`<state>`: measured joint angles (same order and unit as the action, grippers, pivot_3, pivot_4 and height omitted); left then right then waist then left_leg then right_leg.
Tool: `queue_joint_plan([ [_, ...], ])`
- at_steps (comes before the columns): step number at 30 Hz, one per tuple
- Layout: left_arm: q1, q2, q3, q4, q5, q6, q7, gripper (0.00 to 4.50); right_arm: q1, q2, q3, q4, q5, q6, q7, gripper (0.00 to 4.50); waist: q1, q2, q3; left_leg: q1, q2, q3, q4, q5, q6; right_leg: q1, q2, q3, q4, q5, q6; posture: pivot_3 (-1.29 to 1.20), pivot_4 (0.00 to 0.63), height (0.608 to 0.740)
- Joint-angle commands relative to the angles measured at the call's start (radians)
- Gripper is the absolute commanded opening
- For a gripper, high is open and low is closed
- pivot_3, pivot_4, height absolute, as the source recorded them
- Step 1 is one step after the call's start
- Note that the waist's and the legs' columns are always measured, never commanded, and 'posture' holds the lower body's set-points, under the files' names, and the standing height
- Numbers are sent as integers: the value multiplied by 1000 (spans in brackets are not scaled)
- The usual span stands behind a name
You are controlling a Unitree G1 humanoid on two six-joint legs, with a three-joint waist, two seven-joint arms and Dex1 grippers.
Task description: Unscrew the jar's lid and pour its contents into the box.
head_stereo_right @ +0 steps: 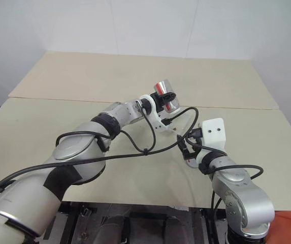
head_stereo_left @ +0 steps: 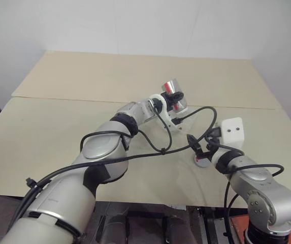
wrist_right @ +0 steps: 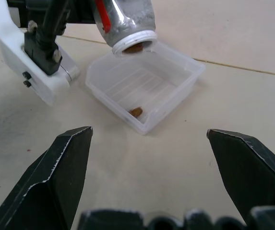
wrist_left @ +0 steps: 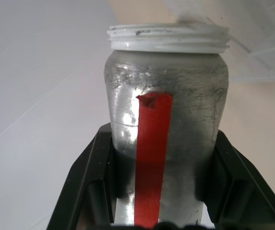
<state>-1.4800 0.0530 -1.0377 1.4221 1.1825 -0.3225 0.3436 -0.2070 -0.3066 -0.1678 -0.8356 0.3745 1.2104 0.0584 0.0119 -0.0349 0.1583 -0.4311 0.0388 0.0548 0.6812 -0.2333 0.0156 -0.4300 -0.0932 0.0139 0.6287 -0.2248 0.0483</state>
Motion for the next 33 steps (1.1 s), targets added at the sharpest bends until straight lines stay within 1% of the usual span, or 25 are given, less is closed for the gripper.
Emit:
queue_joint_plan([
  [1, -13, 6, 140, -7, -134, 0, -77, 1927, -16, -16, -4, -19, -12, -8, 2, 4481, 0, 0, 0, 0, 0, 0, 0, 0, 0, 0, 0, 0, 0, 0, 0, 0, 150, 740],
  [2, 0, 6, 219, -9, -211, -10, -127, 1927, -17, -17, 0, -14, -13, -12, 3, 4481, 0, 0, 0, 0, 0, 0, 0, 0, 0, 0, 0, 0, 0, 0, 0, 0, 150, 740],
  [4, 19, 11, 324, -13, -307, -22, -194, 1927, -17, -21, 4, -10, -14, -15, 6, 4481, 0, 0, 0, 0, 0, 0, 1, 0, 0, 0, 0, 0, 1, 0, 0, 0, 150, 740],
  [6, 45, 20, 463, -22, -435, -25, -272, 1927, -18, -24, 7, -8, -17, -17, 9, 4481, -2, 0, 0, 0, 0, 0, 1, 0, 0, 0, 0, 0, 1, 0, 0, 0, 150, 740],
  [11, 118, 29, 820, -54, -784, -16, -512, 1927, -22, -34, 20, 7, -21, -25, 16, 4481, -7, 0, 0, 0, 0, 0, 2, 0, 0, 0, 0, 0, 2, 0, 0, 0, 150, 740],
  [15, 203, 35, 992, -96, -966, -49, -656, 1927, -27, -37, 34, 25, -23, -40, 29, 4481, -7, 1, 0, 0, 0, -1, 2, 0, 0, 1, 0, 0, 2, 0, 0, 0, 150, 740],
  [18, 290, 12, 1134, -165, -1144, -64, -777, 1927, -31, -43, 48, 44, -29, -57, 43, 4481, -7, 1, 0, 2, 0, -1, 2, 0, 0, 2, 0, 0, 2, 0, 0, 0, 150, 740],
  [20, 359, 0, 1177, -231, -1214, -71, -839, 1927, -35, -44, 55, 56, -29, -69, 50, 4481, -7, 1, 0, 2, 0, -1, 3, 0, 0, 3, 0, -1, 2, 1, 0, 0, 150, 740],
  [22, 443, -1, 1163, -308, -1220, -86, -859, 1927, -42, -53, 68, 68, -32, -79, 59, 4481, -9, 1, -1, 2, 0, -1, 3, 0, 0, 4, 0, -1, 2, 1, 0, 0, 150, 740],
  [26, 623, -16, 1137, -528, -1278, -58, -957, 1927, -58, -72, 90, 92, -34, -96, 82, 4481, -14, 1, -1, 5, 0, -1, 3, 0, 0, 6, 0, 0, 2, 1, 0, 0, 150, 740],
  [29, 712, -36, 1127, -627, -1286, -77, -921, 1927, -59, -87, 105, 110, -44, -112, 89, 4481, -13, 1, -1, 7, 0, -2, 3, 0, 0, 7, 0, 0, 2, 1, 0, 0, 150, 740],
  [33, 767, -59, 1120, -675, -1283, -51, -873, 1927, -60, -91, 123, 119, -55, -125, 95, 4481, -10, 1, -1, 7, 0, -2, 3, 0, 0, 8, 0, 0, 2, 1, 0, 0, 150, 740],
])
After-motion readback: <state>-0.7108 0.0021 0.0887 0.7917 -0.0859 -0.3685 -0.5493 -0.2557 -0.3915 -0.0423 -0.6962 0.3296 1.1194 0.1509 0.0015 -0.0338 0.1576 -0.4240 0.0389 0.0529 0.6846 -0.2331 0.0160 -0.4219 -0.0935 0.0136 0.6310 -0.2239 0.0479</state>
